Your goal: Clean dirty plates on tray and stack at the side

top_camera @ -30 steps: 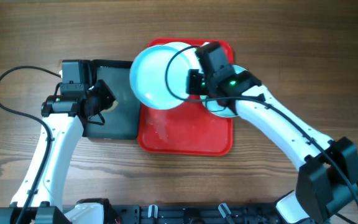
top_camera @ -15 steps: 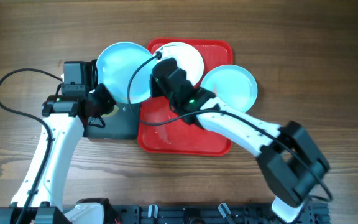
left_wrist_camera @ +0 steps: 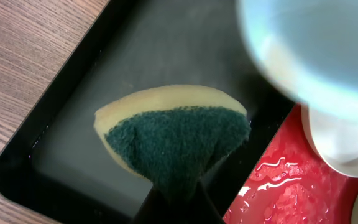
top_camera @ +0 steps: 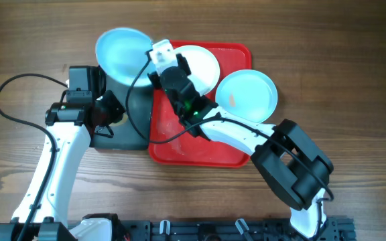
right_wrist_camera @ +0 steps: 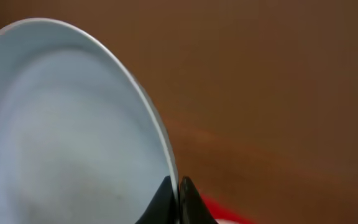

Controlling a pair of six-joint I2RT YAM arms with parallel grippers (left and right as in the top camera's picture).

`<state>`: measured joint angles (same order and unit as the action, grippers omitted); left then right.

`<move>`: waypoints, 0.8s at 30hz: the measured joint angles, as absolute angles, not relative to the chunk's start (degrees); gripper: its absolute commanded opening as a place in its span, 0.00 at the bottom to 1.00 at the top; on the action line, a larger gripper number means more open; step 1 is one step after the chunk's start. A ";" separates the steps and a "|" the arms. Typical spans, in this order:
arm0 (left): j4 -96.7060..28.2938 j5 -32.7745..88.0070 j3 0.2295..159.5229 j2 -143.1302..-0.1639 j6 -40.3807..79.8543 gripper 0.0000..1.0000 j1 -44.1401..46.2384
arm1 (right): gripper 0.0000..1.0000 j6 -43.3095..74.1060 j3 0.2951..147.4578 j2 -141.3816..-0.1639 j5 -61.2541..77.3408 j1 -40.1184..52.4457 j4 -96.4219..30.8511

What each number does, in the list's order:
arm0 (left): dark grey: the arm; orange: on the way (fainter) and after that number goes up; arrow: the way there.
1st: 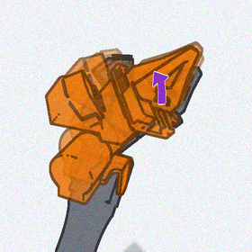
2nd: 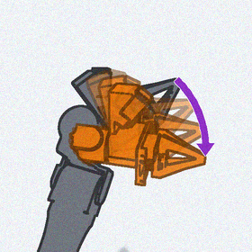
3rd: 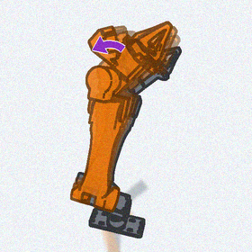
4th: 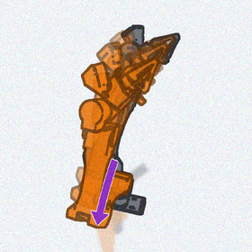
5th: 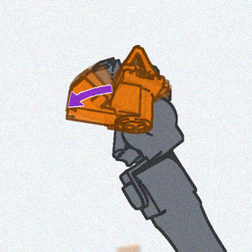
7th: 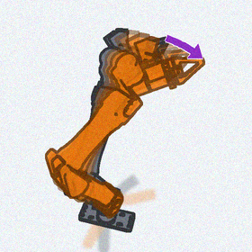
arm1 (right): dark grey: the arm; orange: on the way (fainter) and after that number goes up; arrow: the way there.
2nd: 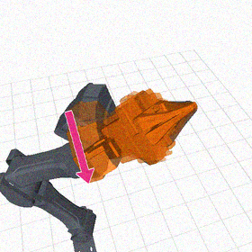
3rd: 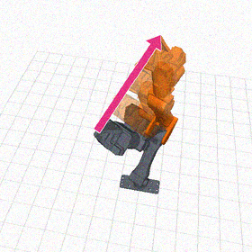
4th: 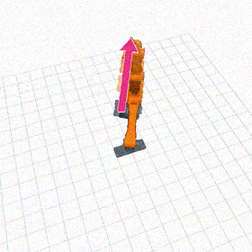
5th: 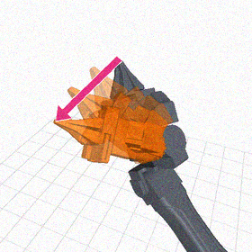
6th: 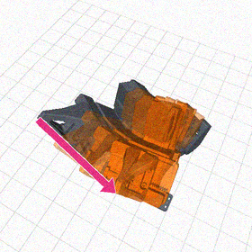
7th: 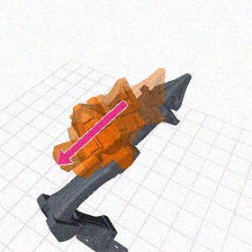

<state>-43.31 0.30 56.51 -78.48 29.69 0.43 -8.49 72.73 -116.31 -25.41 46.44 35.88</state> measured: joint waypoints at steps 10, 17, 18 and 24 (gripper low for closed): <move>-42.85 0.30 56.51 -78.48 28.60 0.04 0.43 | 0.05 -38.02 72.82 -116.31 -26.00 49.52 47.86; -42.61 0.30 56.51 -78.48 28.56 0.04 0.43 | 0.04 -41.50 72.82 -116.31 -25.96 49.69 48.07; -42.61 0.30 56.51 -78.48 28.56 0.04 0.43 | 0.05 -41.50 72.82 -116.31 -25.87 49.69 48.07; -42.61 0.30 56.51 -78.48 28.56 0.04 0.43 | 0.04 -41.41 72.82 -116.31 -24.84 49.69 47.81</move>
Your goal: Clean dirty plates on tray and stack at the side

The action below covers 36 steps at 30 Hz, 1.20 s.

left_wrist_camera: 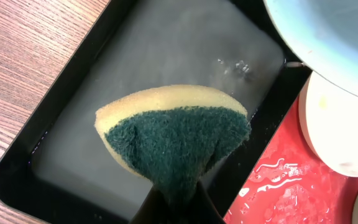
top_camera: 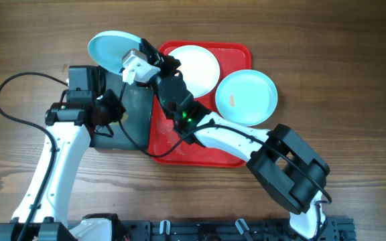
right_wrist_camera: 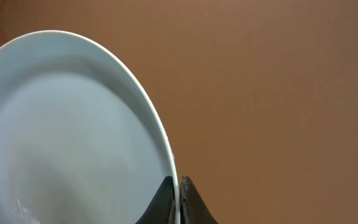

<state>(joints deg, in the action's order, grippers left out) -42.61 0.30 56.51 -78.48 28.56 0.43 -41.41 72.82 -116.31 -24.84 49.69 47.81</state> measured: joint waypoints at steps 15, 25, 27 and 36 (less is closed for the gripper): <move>-42.46 0.30 56.51 -78.48 28.56 0.04 0.43 | 0.04 -21.61 72.86 -116.31 -24.40 49.67 39.46; -42.46 0.30 56.51 -78.48 28.53 0.04 0.43 | 0.04 -2.55 72.90 -115.77 -19.20 48.86 23.00; -42.50 0.32 56.51 -78.48 28.53 0.04 0.43 | 0.04 0.01 72.84 -113.99 -18.57 48.58 18.96; -42.02 1.23 56.51 -78.48 28.16 0.04 0.49 | 0.04 18.39 72.79 -102.30 3.09 38.79 7.77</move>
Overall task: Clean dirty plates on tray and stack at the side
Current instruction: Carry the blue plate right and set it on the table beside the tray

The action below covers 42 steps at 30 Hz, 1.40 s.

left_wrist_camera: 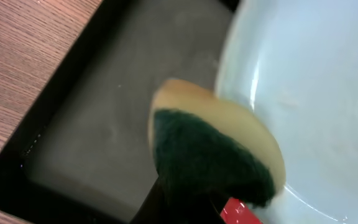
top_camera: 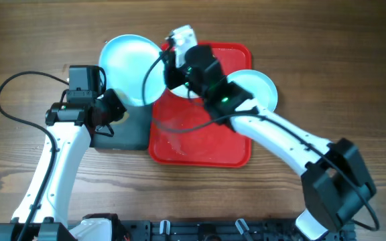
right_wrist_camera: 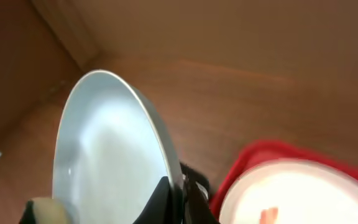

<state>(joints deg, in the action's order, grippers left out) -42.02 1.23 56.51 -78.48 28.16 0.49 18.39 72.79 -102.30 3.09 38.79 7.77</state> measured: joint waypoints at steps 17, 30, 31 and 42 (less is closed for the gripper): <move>-36.84 6.52 56.51 -78.48 21.21 0.04 0.73 | 0.04 24.21 72.90 -93.21 12.43 5.06 -18.85; -36.86 6.96 56.51 -78.52 20.60 0.04 1.54 | 0.04 24.43 72.90 -93.78 4.38 -15.38 -25.69; -36.84 6.96 56.51 -78.52 20.60 0.04 2.15 | 0.04 25.10 72.90 -94.63 3.03 -15.51 -25.71; -36.80 6.96 56.51 -78.52 20.58 0.04 3.40 | 0.04 25.93 72.69 -104.36 -5.74 -15.44 -27.05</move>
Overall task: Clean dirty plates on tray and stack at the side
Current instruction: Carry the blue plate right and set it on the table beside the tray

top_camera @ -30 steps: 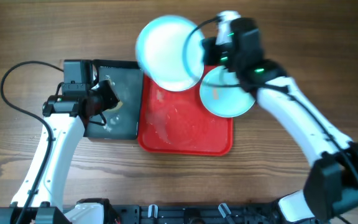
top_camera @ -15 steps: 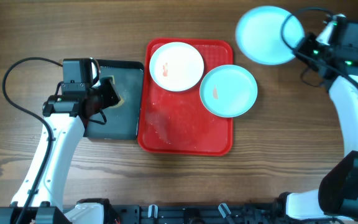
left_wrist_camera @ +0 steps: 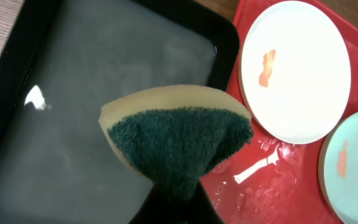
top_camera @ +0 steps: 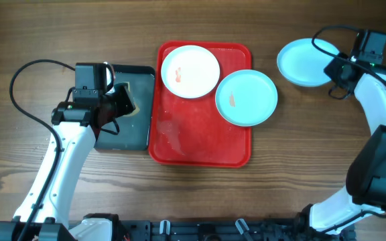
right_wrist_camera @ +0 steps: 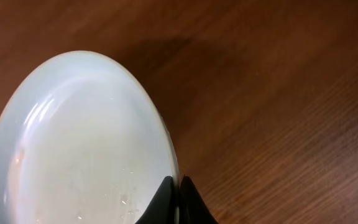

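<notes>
A red tray [top_camera: 200,144] holds a white plate [top_camera: 190,71] with an orange smear and a pale blue plate [top_camera: 246,98] with an orange smear. My right gripper [right_wrist_camera: 178,186] is shut on the rim of a clean pale blue plate [top_camera: 301,61], held at the table's far right, low over the wood. My left gripper [left_wrist_camera: 182,205] is shut on a yellow and green sponge [left_wrist_camera: 178,137], hanging over the black basin [left_wrist_camera: 73,112] beside the tray's left edge.
The black basin [top_camera: 127,127] holds water and lies left of the red tray. Wet streaks shine on the tray's bare floor [left_wrist_camera: 272,180]. Cables loop over the wood at the far left [top_camera: 19,80] and far right.
My right gripper has carried the pale blue plate from above the basin to the table's far right. The sponge no longer touches that plate and hangs over the basin.
My right gripper held the pale blue plate tilted above the basin while my left held the sponge below it. Then the plate was tipped further left. Then the sponge pressed against the plate's face. Now the plate is at the right of the tray.
</notes>
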Controlling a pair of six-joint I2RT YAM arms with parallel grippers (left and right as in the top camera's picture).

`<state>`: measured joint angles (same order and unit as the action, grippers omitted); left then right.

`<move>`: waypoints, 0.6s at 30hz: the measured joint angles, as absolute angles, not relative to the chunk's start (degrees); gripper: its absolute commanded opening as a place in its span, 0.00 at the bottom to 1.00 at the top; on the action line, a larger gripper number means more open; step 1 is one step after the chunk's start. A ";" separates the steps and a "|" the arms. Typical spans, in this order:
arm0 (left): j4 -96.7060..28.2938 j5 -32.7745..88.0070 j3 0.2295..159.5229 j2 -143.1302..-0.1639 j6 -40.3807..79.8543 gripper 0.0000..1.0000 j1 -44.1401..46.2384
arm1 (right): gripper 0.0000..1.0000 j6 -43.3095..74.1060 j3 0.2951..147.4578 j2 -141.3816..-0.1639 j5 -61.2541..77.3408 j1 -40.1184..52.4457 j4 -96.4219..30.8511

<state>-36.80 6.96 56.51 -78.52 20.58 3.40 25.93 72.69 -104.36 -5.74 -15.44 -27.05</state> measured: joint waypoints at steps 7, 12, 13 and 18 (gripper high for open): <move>-33.58 6.98 56.51 -78.52 19.07 0.04 3.40 | 0.05 25.45 72.58 -107.22 -5.19 -15.44 -32.03; -33.17 6.96 56.51 -78.52 17.17 0.04 3.40 | 0.21 23.11 72.58 -107.42 -2.24 -15.44 -35.44; -33.19 6.96 56.51 -78.52 16.86 0.04 3.40 | 0.31 22.59 72.58 -107.42 -2.02 -15.42 -35.62; -33.32 6.98 56.51 -78.52 16.58 0.04 3.40 | 0.52 12.88 72.64 -107.42 7.16 -15.46 -36.60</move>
<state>-33.32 6.98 56.51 -78.52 16.58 3.40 12.88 72.64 -107.42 7.16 -15.46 -36.60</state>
